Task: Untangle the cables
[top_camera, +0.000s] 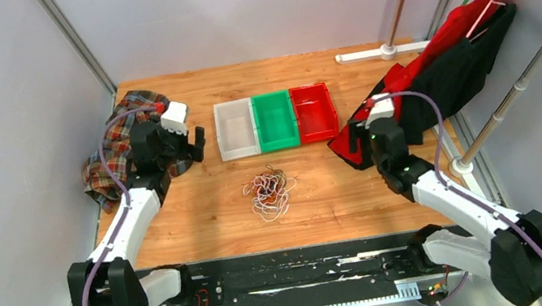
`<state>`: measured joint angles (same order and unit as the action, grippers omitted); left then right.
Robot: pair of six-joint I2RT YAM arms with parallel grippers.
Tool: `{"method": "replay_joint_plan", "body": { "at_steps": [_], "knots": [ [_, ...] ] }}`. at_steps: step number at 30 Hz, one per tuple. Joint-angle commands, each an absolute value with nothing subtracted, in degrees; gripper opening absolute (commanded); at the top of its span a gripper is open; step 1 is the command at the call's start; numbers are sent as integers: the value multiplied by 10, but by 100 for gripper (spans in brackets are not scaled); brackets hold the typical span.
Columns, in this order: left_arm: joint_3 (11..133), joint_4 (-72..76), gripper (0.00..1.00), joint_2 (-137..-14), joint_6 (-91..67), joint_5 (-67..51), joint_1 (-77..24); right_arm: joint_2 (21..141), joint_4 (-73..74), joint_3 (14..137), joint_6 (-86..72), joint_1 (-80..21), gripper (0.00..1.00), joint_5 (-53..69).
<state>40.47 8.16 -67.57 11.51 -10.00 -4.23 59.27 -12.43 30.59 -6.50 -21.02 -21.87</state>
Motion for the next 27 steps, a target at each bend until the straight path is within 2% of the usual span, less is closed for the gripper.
{"method": "replay_joint_plan", "body": {
  "at_steps": [1, 7, 16, 20, 23, 27],
  "knots": [
    [453, -197, 98, -662, 185, -288, -40, 555, -9, 317, -153, -319, 78, -212],
    [482, -275, 98, -662, 204, -373, -42, 545, 54, 288, -299, -375, 78, -202],
    [508, -331, 98, -678, 233, -361, -115, 540, 120, 265, -418, -536, 78, -213],
    [518, -333, 98, -685, 227, -366, -140, 566, 61, 265, -420, -610, 78, -226],
    [530, -334, 98, -705, 217, -369, -158, 631, -18, 291, -393, -617, 77, -190],
    [547, -334, 99, -735, 208, -381, -167, 730, -51, 378, -337, -619, 74, -213]
  ]
}}
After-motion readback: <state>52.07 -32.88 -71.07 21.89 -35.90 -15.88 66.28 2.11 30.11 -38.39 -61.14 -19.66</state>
